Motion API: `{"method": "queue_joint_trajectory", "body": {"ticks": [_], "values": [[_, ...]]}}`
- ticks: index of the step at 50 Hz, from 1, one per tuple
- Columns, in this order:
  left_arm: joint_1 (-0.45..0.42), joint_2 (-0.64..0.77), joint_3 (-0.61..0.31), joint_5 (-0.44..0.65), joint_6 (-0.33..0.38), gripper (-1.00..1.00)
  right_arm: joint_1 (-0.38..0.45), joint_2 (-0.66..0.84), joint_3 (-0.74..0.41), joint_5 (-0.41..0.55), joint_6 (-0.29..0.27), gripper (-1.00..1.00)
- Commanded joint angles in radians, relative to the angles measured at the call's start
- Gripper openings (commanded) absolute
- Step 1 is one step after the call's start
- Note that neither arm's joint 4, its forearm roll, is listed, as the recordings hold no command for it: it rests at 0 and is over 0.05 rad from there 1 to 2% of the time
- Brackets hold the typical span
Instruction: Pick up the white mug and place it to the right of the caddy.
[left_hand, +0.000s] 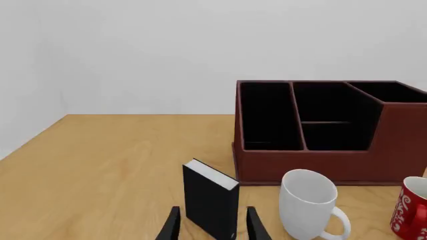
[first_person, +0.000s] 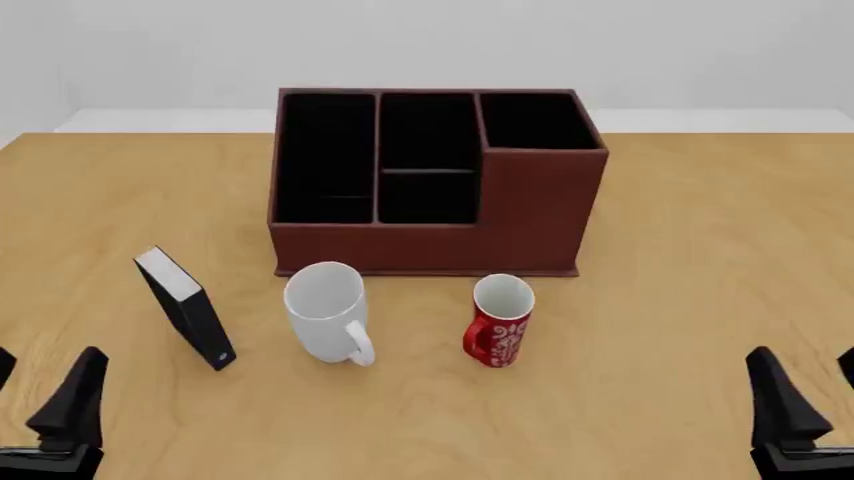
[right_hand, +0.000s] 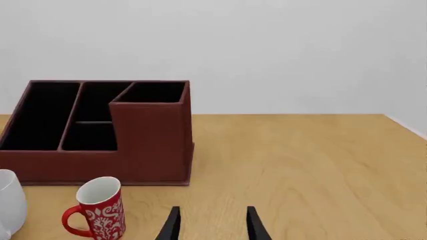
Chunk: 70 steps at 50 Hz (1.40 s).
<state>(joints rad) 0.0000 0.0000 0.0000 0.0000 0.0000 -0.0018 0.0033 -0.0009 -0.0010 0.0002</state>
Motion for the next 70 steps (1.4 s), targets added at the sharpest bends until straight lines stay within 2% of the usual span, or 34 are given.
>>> {"method": "queue_joint_trajectory", "body": {"ticks": [1,7,13,15,22,30,38,41,48,55,57,60,70], "values": [[0.000,0.000,0.000,0.000,0.000,1.00,-0.001,0.013,-0.002,-0.005,0.009,1.00],[0.000,0.000,0.000,0.000,0.000,1.00,0.015,0.002,-0.006,0.008,0.018,1.00],[0.000,0.000,0.000,0.000,0.000,1.00,0.031,-0.002,-0.015,0.017,0.003,1.00],[0.000,0.000,0.000,0.000,0.000,1.00,0.036,-0.001,-0.013,0.018,0.017,1.00],[0.000,0.000,0.000,0.000,0.000,1.00,0.015,0.004,-0.031,0.028,-0.014,1.00],[0.000,0.000,0.000,0.000,0.000,1.00,0.029,-0.001,-0.142,0.106,-0.024,1.00],[0.000,0.000,0.000,0.000,0.000,1.00,0.067,0.021,-0.285,0.191,-0.071,1.00],[0.000,0.000,0.000,0.000,0.000,1.00,0.069,0.061,-0.336,0.199,-0.080,1.00],[0.000,0.000,0.000,0.000,0.000,1.00,0.129,0.123,-0.470,0.257,-0.074,1.00],[0.000,0.000,0.000,0.000,0.000,1.00,0.199,0.214,-0.592,0.297,-0.103,1.00],[0.000,0.000,0.000,0.000,0.000,1.00,0.215,0.252,-0.609,0.299,-0.115,1.00],[0.000,0.000,0.000,0.000,0.000,1.00,0.250,0.315,-0.646,0.313,-0.098,1.00],[0.000,0.000,0.000,0.000,0.000,1.00,0.321,0.442,-0.754,0.358,-0.140,1.00]]}}
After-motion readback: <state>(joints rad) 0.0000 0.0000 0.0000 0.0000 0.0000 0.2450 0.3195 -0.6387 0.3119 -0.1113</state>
